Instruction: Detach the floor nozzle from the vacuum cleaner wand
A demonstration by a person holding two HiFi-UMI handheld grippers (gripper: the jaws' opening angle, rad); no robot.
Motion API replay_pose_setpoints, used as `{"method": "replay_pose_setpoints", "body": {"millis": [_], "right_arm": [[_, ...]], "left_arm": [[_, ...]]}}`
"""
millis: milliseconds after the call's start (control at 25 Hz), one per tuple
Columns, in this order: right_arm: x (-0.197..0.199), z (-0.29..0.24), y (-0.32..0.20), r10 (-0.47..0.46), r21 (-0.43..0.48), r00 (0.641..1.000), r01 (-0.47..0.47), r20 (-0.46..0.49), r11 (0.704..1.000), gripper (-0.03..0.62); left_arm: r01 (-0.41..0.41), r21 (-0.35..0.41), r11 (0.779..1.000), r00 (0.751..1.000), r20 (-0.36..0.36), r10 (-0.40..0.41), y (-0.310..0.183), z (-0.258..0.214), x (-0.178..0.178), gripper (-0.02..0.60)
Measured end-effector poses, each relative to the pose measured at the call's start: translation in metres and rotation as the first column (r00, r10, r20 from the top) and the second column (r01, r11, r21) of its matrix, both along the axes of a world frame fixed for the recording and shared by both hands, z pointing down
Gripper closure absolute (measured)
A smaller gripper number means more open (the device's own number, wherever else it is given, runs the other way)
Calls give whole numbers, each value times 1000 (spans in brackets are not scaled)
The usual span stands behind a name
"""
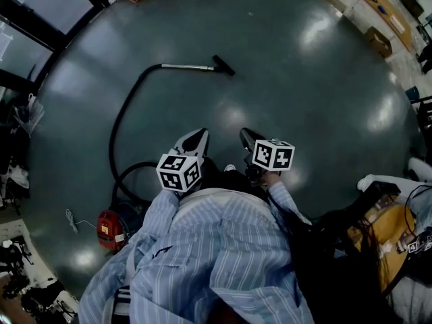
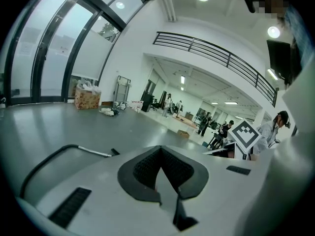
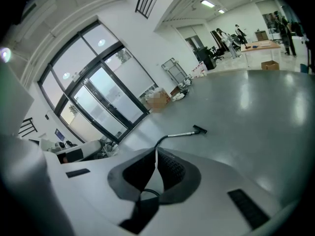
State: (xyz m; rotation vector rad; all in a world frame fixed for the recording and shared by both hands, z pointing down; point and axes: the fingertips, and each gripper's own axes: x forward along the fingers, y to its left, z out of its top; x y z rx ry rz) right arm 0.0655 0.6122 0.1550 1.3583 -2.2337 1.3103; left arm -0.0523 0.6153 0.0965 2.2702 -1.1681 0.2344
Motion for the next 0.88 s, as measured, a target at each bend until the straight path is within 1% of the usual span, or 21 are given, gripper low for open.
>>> {"method": "replay_pose_setpoints", "body": {"millis": [200,320,440,560,720,880], "right_arm": [[8,6,-8,-6,-21,1000,7,24,1000,576],[3,11,-15,-16,-25,999,17,30,1000,576],[-4,13,-26,-21,-29,999,22,31,999,576],[-10,14,-44,-18,-27,1000,19,23,999,576],[-18,17,-72,0,-29,1000,0,-3,1000,576],[-42,12,-116,16,-37,1000,-17,-7,999,576]], "left_arm": [[33,-3,999,999,10,-33,-7,-3,-2,575],[51,-6,999,999,10,-51,-16,-1,-9,575],[53,-20,998,999,3,-52,-28,5,-16,575],[43,-25,999,999,-11,-44,-48,8,-23,575],[11,-30,999,1000,-24,-12,-82,15,-33,575],[-27,-39,999,999,-37,26,-128,11,-54,575]]}}
